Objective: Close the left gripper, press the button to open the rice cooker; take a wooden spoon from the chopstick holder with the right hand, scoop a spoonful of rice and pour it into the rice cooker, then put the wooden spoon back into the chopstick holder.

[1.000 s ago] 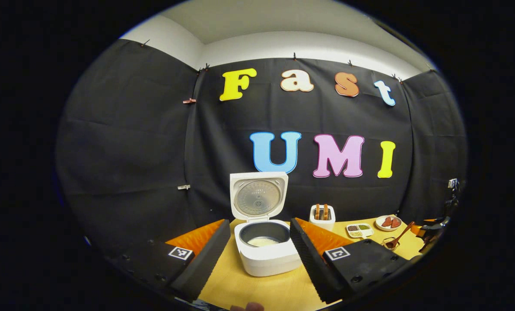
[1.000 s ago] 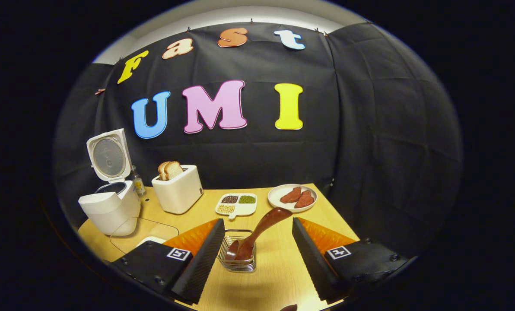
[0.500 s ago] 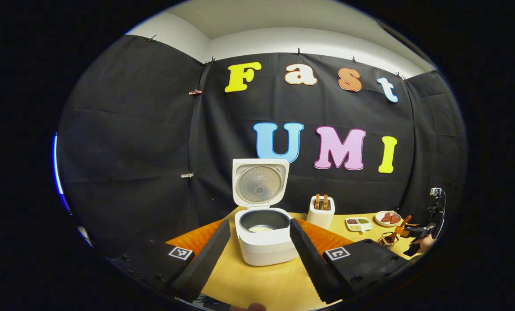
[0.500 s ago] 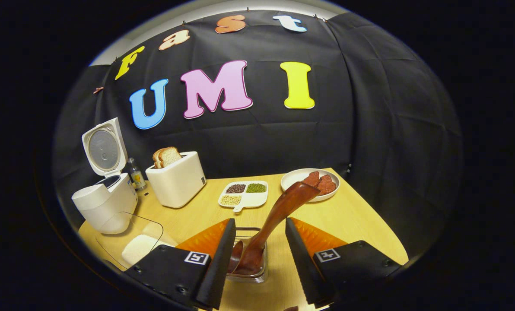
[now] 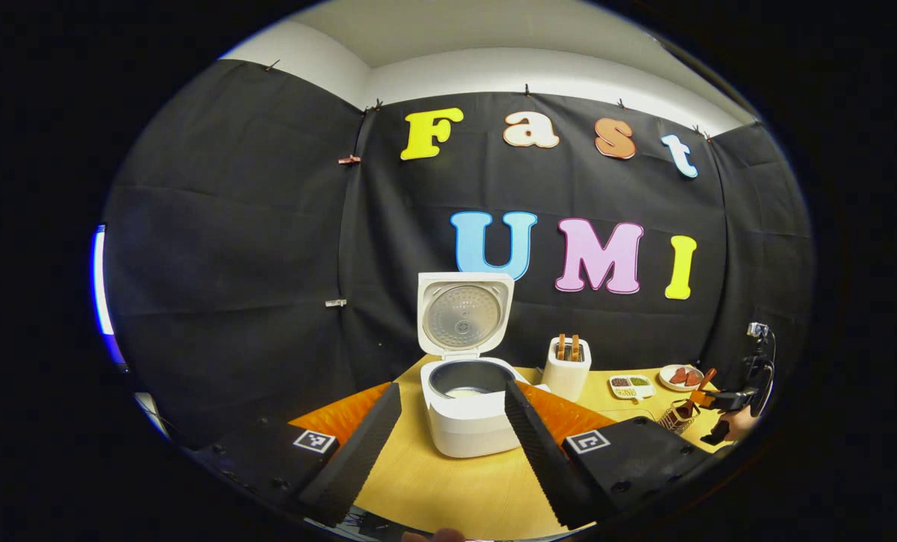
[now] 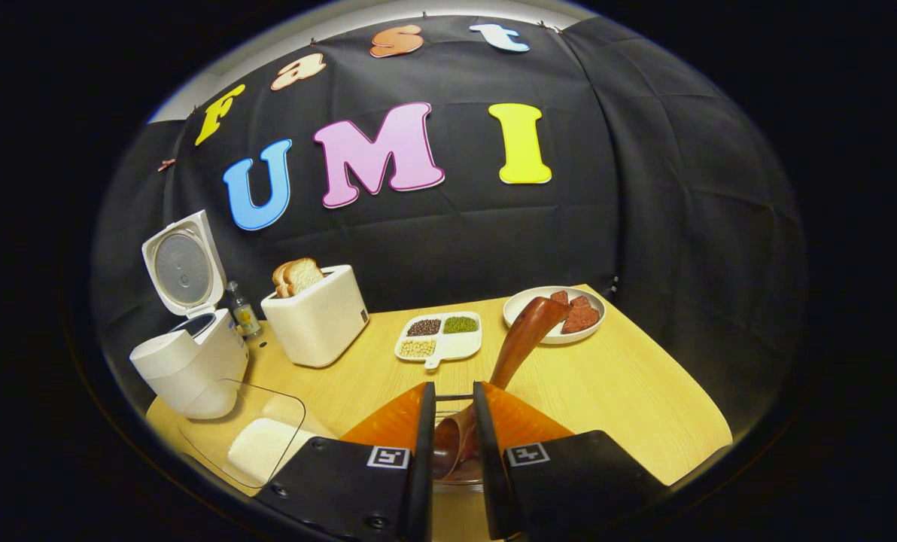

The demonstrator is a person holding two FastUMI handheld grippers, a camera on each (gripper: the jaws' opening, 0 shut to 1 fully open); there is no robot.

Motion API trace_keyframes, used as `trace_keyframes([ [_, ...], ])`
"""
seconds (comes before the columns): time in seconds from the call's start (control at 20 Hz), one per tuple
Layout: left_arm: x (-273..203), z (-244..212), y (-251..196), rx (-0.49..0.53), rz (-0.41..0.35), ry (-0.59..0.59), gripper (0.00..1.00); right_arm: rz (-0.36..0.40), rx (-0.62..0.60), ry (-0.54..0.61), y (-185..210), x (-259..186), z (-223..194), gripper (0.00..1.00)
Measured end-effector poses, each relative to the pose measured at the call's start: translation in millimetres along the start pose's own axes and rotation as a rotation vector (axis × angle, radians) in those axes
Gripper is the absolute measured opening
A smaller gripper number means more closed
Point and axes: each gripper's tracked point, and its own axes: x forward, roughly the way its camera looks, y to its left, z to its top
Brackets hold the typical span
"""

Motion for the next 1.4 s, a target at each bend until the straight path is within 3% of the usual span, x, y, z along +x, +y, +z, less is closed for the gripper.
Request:
trace_keyframes([
  [0.1,0.1,0.4,3.9,-0.01,0.011,0.003,0.95,-0.018,0.017,0.029,-3.8,-2.2,-6.4,0.32],
  [0.3,-1.5,-0.3,11.6,-0.002,0.03,0.014,0.95,-0.069,0.086,-0.037,-31.3,-2.2,15.9,0.32],
  [0.35,-1.1,-1.1,11.5,-0.002,0.034,0.019,0.95,-0.058,0.095,-0.002,-35.3,5.9,7.5,0.46],
  [0.55,3.8,-6.2,6.7,0.012,0.047,0.036,0.95,0.013,0.107,0.034,-37.7,34.3,7.4,0.52],
  [0.65,4.9,-6.2,0.8,0.022,0.047,0.037,0.95,0.088,0.118,0.056,-27.5,48.2,7.7,0.51],
  [0.7,6.7,-7.6,-2.7,0.027,0.048,0.038,0.95,0.114,0.11,0.073,-26.3,54.7,5.7,0.43],
  [0.75,8.7,-8.9,-5.0,0.03,0.048,0.043,0.95,0.131,0.1,0.084,-25.3,61.4,4.9,0.48],
  [0.85,10.4,-12.3,-8.3,0.042,0.055,0.049,0.95,0.146,0.097,0.095,-25.0,62.2,6.1,0.25],
  [1.15,15.3,-10.1,-11.1,0.051,0.052,0.044,0.95,0.166,0.068,0.058,-8.4,21.2,-0.3,0.22],
  [1.4,13.9,-12.2,-4.5,0.037,0.051,0.047,0.95,0.115,0.068,0.071,-12.4,28.8,-4.2,0.23],
])
